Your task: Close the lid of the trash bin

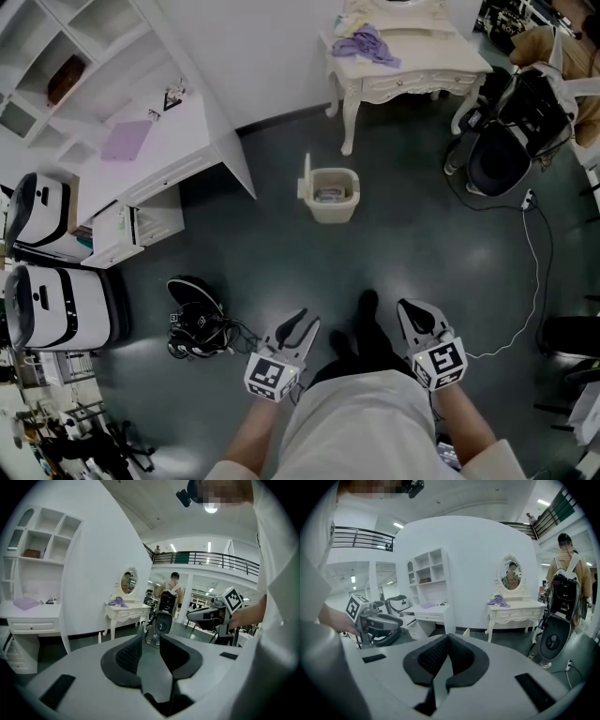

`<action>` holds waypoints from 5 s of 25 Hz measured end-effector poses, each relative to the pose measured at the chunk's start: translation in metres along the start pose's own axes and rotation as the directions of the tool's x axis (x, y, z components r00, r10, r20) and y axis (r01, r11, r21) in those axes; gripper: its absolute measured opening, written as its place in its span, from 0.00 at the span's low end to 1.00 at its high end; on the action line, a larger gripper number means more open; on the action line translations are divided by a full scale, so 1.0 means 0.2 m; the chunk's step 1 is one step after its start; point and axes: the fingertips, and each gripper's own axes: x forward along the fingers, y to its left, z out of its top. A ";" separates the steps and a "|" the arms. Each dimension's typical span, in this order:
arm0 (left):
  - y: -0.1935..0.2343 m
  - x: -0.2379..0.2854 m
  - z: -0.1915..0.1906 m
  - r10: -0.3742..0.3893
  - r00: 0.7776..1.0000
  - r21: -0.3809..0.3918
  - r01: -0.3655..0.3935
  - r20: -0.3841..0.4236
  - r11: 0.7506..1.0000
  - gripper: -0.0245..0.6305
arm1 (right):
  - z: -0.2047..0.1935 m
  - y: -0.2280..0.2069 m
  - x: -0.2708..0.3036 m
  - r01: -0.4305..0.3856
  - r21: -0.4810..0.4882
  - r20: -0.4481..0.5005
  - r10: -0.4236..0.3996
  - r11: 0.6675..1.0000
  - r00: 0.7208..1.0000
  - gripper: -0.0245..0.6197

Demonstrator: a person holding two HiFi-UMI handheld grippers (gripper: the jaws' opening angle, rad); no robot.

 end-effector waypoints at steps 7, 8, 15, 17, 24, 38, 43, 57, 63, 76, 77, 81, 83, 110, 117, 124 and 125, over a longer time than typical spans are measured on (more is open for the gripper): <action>0.08 0.12 0.02 0.037 0.999 -0.016 -0.038 -0.012 0.999 0.24 | 0.01 -0.14 0.14 -0.037 0.006 -0.014 0.037 0.999 0.999 0.06; 0.11 0.16 0.04 0.044 0.999 -0.019 -0.044 -0.016 0.999 0.24 | 0.03 -0.18 0.18 -0.042 0.008 -0.019 0.042 0.999 0.999 0.06; 0.27 0.47 0.14 0.071 0.997 -0.034 -0.072 -0.039 0.997 0.24 | 0.09 -0.47 0.45 -0.084 0.011 -0.039 0.084 0.996 0.996 0.06; 0.31 0.56 0.18 0.076 0.996 -0.039 -0.078 -0.043 0.996 0.24 | 0.12 -0.56 0.52 -0.094 0.014 -0.045 0.094 0.996 0.995 0.06; 0.46 0.87 0.30 0.105 0.993 -0.065 -0.108 -0.050 0.992 0.25 | 0.18 -0.85 0.75 -0.127 0.017 -0.074 0.128 0.992 0.989 0.06; 0.78 1.14 0.41 0.126 0.989 -0.095 -0.133 -0.074 0.987 0.25 | 0.27 -1.06 1.15 -0.148 0.036 -0.115 0.151 0.988 0.982 0.06; 0.98 1.20 0.41 0.107 0.990 -0.080 -0.114 -0.095 0.990 0.25 | 0.29 -1.07 1.33 -0.126 0.054 -0.130 0.132 0.991 0.983 0.06; 1.60 1.56 0.25 -0.027 0.979 0.004 0.028 -0.203 1.000 0.26 | 0.28 -1.10 1.96 -0.021 0.132 -0.170 0.043 0.991 0.985 0.06; 1.84 1.77 0.06 -0.052 0.967 0.005 0.055 -0.248 0.998 0.26 | 0.18 -1.14 2.15 0.022 0.144 -0.221 0.010 0.989 0.975 0.06; 2.11 2.27 -0.52 -0.057 0.930 0.008 0.064 -0.363 0.998 0.30 | -0.18 -1.25 2.41 0.022 0.199 -0.279 0.035 0.980 0.960 0.06; 2.13 2.31 -0.56 -0.050 0.926 0.010 0.058 -0.374 0.998 0.31 | -0.21 -1.26 2.43 0.018 0.207 -0.281 0.042 0.978 0.959 0.06; 2.20 2.43 -0.74 -0.017 0.908 0.016 0.026 -0.418 1.000 0.33 | -0.31 -1.30 2.48 0.004 0.231 -0.293 0.065 0.973 0.954 0.06; 2.22 2.47 -0.81 -0.001 0.902 0.016 0.009 -0.431 1.000 0.33 | -0.35 -1.33 2.50 0.001 0.242 -0.295 0.073 0.970 0.953 0.06; 1.68 3.15 -1.20 -0.107 0.864 0.092 0.174 -0.492 0.981 0.37 | -0.87 -1.76 2.51 -0.024 0.342 -0.314 0.138 0.939 0.939 0.06; 1.61 3.31 -1.41 -0.139 0.812 0.078 0.220 -0.567 0.972 0.38 | -0.99 -1.91 2.52 -0.010 0.361 -0.322 0.135 0.933 0.937 0.06; 1.59 3.42 -1.60 -0.144 0.737 0.068 0.250 -0.660 0.966 0.41 | -1.07 -2.01 2.56 -0.005 0.380 -0.319 0.136 0.925 0.938 0.06; 1.59 3.44 -1.63 -0.144 0.724 0.065 0.253 -0.674 0.965 0.41 | -1.09 -2.02 2.56 -0.005 0.383 -0.320 0.138 0.924 0.937 0.06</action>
